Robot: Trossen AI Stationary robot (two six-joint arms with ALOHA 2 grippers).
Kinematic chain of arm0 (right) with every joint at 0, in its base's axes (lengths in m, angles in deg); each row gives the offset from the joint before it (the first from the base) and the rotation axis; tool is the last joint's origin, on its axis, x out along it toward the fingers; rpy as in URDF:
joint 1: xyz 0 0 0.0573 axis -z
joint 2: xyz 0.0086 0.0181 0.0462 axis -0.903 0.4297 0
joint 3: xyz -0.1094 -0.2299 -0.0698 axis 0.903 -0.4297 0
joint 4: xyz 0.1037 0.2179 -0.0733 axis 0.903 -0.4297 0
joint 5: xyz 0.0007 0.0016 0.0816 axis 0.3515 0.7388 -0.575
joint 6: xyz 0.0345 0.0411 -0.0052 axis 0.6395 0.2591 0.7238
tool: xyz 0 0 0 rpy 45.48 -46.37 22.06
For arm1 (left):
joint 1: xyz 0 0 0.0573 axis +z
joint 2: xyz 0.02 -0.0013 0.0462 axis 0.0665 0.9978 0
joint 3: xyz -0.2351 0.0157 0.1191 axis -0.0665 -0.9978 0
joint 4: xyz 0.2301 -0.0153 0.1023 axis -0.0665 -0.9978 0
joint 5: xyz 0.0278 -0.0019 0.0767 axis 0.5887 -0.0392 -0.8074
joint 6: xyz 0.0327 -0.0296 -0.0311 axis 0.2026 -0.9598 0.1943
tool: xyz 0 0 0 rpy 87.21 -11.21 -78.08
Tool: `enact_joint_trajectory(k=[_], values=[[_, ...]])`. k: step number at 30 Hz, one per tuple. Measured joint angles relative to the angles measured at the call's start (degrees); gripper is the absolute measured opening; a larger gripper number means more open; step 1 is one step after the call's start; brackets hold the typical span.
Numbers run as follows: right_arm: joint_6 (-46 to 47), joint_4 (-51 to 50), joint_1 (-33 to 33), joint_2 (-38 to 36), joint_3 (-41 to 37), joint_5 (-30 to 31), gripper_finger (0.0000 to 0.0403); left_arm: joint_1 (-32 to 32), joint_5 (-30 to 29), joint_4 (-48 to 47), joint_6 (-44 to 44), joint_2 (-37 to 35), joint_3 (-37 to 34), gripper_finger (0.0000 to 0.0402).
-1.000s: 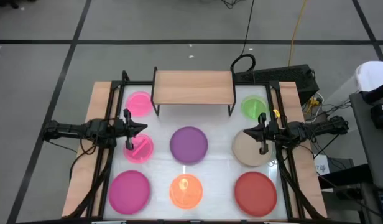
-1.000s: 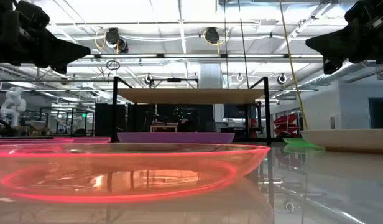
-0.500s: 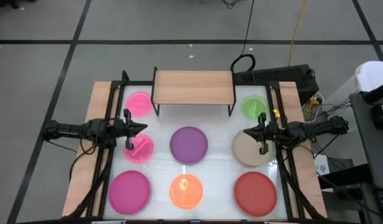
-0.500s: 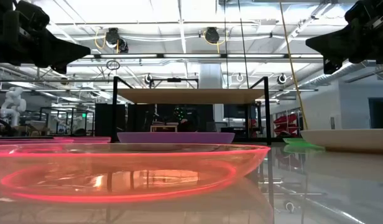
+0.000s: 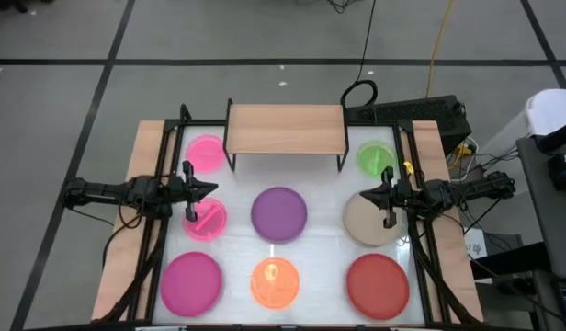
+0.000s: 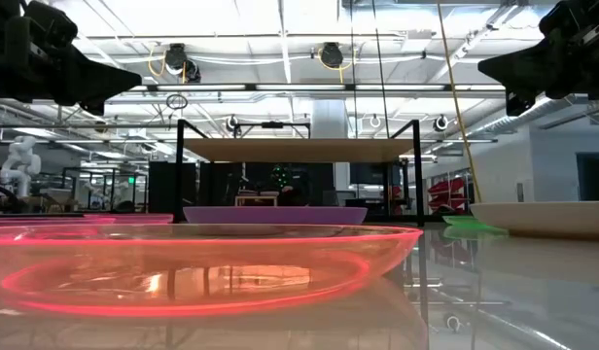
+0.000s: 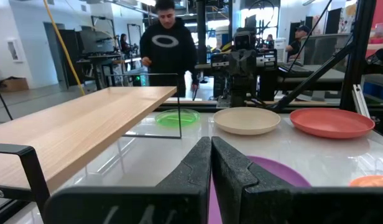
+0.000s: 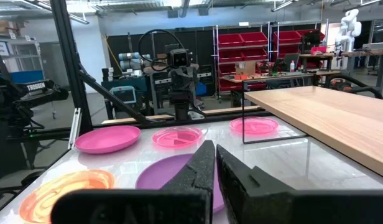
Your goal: Place and stack plates onto a shelf
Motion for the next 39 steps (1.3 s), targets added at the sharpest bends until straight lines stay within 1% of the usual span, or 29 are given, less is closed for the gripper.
enact_joint_trajectory(k=[28,34,39], values=[[0.82,0.02,0.02,0.00,-0.01,0.00,0.0004,0.00,0.00,0.00,0.00,0.02,0.00,0.0019],[9.25,0.78,0.00,0.00,-0.01,-0.10,0.0004,0.00,0.00,0.00,0.00,0.00,0.00,0.0019],[9.41,4.31,0.00,0.02,0.00,-0.07,0.0004,0.00,0.00,0.00,0.00,0.01,0.00,0.0019]])
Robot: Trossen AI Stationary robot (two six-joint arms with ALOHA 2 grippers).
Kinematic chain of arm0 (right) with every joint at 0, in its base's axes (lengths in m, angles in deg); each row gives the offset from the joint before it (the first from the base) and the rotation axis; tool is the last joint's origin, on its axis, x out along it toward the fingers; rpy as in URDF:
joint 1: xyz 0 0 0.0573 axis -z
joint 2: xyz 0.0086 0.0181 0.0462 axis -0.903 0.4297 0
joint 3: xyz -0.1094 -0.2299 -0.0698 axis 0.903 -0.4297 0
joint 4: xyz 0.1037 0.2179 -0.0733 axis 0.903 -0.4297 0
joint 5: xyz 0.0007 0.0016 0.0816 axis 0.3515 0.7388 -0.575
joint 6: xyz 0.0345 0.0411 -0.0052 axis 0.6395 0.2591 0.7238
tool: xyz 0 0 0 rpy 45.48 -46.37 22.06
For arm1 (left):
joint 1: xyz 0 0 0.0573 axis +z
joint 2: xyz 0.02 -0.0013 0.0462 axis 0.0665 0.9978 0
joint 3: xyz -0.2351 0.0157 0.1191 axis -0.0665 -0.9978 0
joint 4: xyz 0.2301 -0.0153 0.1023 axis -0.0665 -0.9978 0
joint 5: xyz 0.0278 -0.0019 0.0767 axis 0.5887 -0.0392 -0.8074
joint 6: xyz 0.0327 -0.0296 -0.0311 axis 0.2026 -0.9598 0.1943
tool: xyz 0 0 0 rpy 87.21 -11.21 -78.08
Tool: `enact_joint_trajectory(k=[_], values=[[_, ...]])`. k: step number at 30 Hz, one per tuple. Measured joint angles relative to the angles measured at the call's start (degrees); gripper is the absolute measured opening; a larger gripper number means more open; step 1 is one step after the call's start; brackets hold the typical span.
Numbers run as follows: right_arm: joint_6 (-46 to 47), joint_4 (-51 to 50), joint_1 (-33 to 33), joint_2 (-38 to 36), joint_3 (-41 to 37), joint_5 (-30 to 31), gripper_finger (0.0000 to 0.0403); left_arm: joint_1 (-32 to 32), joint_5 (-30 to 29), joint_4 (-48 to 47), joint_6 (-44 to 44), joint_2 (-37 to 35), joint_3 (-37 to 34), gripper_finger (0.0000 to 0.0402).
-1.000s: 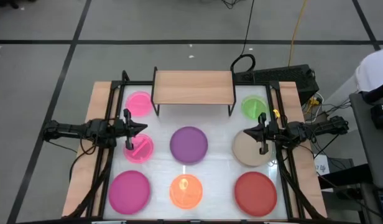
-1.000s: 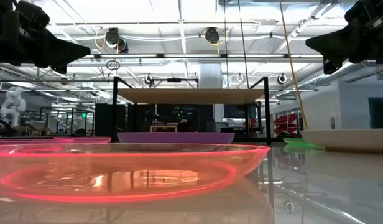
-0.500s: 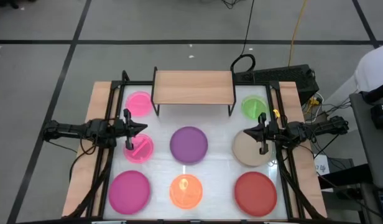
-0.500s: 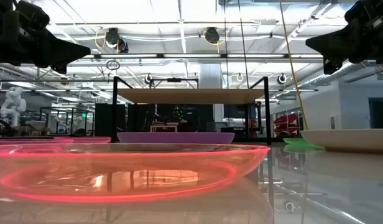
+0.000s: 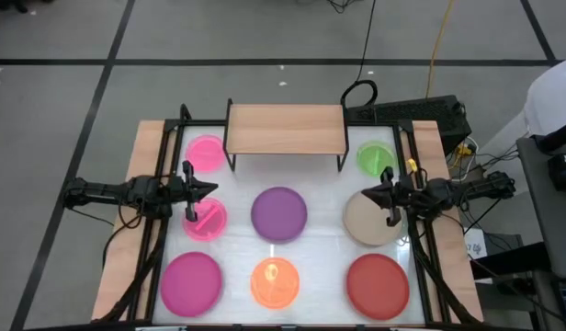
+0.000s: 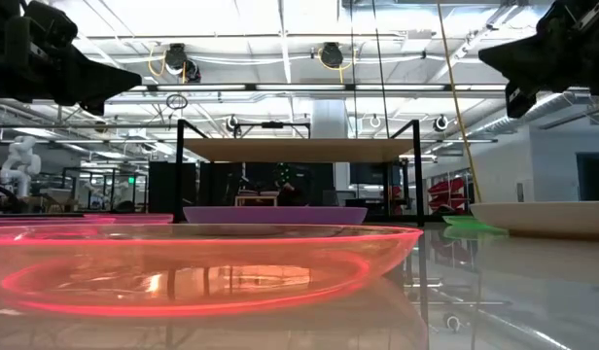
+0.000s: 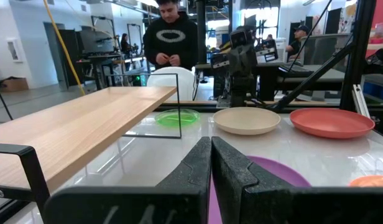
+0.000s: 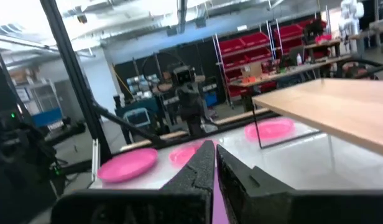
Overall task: Place and stack plates onto a shelf
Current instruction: Put the brown plate on the shelf
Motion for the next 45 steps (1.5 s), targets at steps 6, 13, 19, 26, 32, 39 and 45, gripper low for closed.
enact_joint_trajectory(k=[6,13,19,26,32,39,45], values=[[0.19,5.17,0.00,0.00,-0.01,-0.02,0.0004,0.01,0.00,-0.01,0.00,0.00,0.00,0.0019],[0.08,10.01,0.00,0.00,-0.01,0.02,0.0004,0.00,0.00,0.00,0.00,0.00,0.00,0.0019],[0.01,15.07,0.00,0.02,-0.01,0.01,0.0004,0.00,0.00,-0.02,0.00,0.01,0.00,0.0019],[-0.49,15.15,0.02,0.00,-0.01,0.19,0.0004,0.00,0.00,-0.13,0.00,0.01,0.00,0.0019],[-2.02,15.47,0.02,0.90,0.45,0.19,0.0004,0.00,0.00,-0.22,0.00,-0.01,0.00,0.0019],[0.64,15.26,0.00,12.92,8.16,0.15,0.0004,0.00,0.00,-0.22,0.00,0.01,0.00,0.0019],[-0.93,9.57,-0.04,29.95,21.29,-1.57,0.0004,0.00,0.00,-0.22,0.00,0.01,0.00,0.0019]])
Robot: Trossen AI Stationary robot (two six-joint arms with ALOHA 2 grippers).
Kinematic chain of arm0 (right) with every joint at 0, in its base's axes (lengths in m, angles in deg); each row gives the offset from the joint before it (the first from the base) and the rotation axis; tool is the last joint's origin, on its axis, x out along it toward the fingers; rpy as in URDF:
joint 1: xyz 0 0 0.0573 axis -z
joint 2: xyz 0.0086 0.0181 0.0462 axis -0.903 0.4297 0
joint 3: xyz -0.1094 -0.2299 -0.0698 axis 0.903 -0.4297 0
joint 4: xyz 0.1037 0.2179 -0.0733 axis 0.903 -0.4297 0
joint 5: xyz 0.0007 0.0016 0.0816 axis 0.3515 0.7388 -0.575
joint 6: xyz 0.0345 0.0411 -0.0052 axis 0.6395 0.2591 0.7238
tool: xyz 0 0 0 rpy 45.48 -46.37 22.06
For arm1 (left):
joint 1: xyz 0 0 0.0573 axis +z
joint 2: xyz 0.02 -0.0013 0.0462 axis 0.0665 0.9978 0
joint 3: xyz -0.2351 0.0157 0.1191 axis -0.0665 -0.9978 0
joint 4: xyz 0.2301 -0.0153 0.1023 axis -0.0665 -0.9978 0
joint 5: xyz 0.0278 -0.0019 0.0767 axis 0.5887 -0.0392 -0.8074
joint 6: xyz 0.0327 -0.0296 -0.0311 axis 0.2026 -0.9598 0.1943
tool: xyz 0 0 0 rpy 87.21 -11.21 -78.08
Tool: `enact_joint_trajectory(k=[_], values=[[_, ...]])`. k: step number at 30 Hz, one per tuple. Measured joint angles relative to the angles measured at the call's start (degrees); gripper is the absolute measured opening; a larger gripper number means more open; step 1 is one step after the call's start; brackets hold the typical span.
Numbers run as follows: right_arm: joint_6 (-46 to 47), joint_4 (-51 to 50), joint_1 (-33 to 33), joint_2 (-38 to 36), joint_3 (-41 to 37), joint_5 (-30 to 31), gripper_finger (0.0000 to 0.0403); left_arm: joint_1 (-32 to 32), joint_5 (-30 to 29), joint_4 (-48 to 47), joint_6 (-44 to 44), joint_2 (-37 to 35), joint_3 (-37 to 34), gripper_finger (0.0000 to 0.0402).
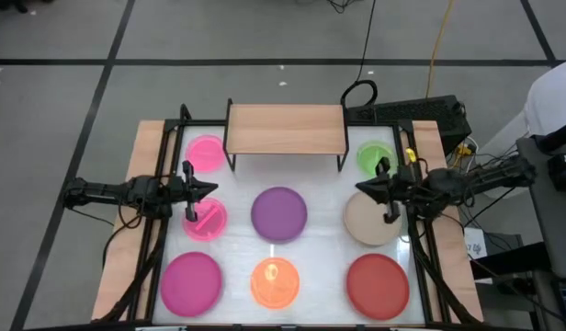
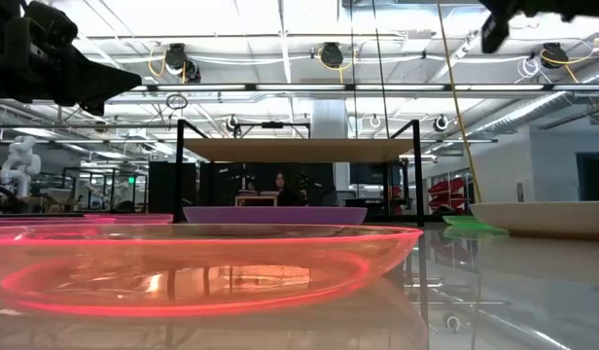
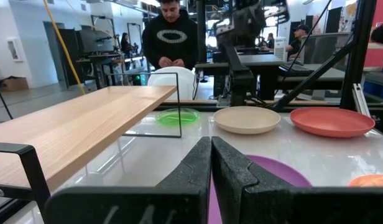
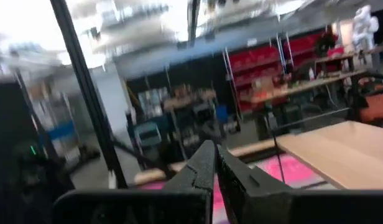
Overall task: Place and stack plates onto a shelf
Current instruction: Put the brown plate on the shelf
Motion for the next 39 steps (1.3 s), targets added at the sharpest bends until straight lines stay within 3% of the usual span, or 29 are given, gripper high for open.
enact_joint_trajectory(k=[6,16,27,29,36,39], values=[[-2.65,-4.48,0.02,11.76,5.25,0.02,0.0004,0.02,0.00,0.00,0.00,0.00,0.00,0.0019],[-10.83,-4.40,3.51,21.73,7.35,-0.22,0.0004,0.00,0.00,0.00,0.00,-0.01,0.00,0.0019],[-8.10,-31.38,5.25,26.55,18.27,-3.01,0.0006,0.01,0.00,0.00,0.00,-0.02,0.00,0.0019],[-5.62,-34.83,4.55,26.47,18.73,-3.61,0.0015,0.00,0.00,0.00,0.00,-0.02,0.00,0.0019],[2.62,-44.37,2.31,28.64,18.76,-15.09,0.0078,0.01,0.00,0.00,0.00,0.00,0.00,0.0019],[3.71,-47.99,0.64,30.59,18.76,-16.35,0.0107,0.01,0.00,0.00,0.00,-0.01,0.00,0.0019]])
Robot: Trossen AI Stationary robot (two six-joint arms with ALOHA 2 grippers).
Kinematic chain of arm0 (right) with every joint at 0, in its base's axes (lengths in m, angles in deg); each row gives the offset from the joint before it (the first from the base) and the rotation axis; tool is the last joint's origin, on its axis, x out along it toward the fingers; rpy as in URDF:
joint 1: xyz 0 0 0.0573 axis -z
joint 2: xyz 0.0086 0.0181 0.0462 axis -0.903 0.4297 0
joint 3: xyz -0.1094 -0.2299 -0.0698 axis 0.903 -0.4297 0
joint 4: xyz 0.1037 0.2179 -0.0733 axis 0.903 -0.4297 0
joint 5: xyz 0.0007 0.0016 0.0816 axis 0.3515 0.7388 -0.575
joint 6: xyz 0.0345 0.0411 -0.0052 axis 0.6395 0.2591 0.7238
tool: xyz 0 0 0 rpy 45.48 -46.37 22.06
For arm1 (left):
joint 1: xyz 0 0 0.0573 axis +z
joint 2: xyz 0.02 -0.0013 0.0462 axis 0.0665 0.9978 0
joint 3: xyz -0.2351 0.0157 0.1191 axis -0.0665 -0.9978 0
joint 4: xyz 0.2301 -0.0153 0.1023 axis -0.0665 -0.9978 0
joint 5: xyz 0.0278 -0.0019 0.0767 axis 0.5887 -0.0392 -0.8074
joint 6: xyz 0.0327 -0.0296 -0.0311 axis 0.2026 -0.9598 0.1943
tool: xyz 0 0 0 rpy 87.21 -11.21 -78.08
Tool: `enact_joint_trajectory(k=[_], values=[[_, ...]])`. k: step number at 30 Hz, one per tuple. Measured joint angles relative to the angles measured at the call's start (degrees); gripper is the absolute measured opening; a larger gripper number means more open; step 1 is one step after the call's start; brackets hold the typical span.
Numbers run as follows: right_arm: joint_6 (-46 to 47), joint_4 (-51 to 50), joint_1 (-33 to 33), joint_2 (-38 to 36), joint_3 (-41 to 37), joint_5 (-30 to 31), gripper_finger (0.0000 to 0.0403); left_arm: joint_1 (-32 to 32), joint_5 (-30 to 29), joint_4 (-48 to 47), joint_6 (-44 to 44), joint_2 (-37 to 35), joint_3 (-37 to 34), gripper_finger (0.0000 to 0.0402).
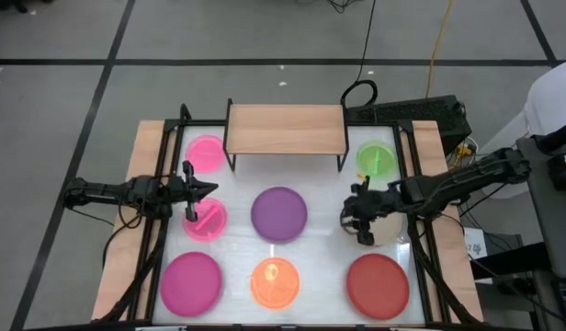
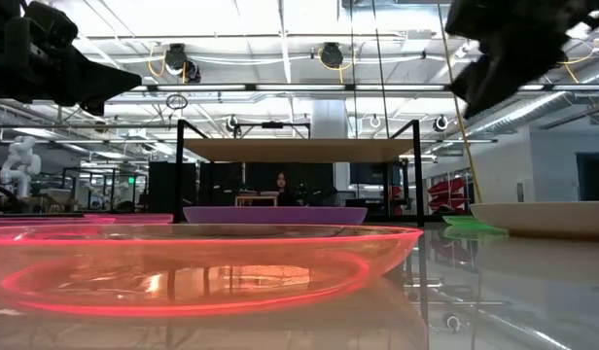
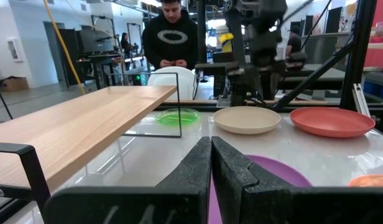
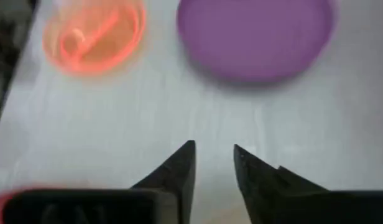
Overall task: Place and stack plates onto a shelf
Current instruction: Put the brown plate on the shelf
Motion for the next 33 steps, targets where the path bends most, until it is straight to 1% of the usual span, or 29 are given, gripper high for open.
enact_joint_trajectory(k=[5,10,18,20,27,30,33], values=[[2.91,-5.92,-1.71,3.16,0.00,-0.01,0.0144,-0.01,0.00,0.00,0.00,-0.01,0.00,0.0019],[7.75,-9.38,-2.15,5.74,-0.02,0.31,0.0157,0.01,0.00,0.01,0.00,-0.01,0.00,0.0019],[13.45,-5.05,-2.17,7.54,-4.05,-0.49,0.0156,-0.01,0.00,0.02,0.00,-0.01,0.00,0.0019],[14.14,-3.16,-2.17,7.67,-5.54,-1.69,0.0156,0.00,0.00,0.00,0.00,-0.01,0.00,0.0019],[15.66,3.09,-2.86,7.63,-8.68,-2.15,0.0156,0.01,-0.01,0.00,0.00,0.01,0.00,0.0019],[16.05,3.06,-2.87,7.63,-9.09,-2.29,0.0155,-0.01,0.00,0.00,0.00,0.01,0.00,0.0019],[16.81,2.81,-2.87,7.63,-9.09,-0.44,0.0155,0.00,0.00,0.00,0.00,0.00,0.00,0.0019]])
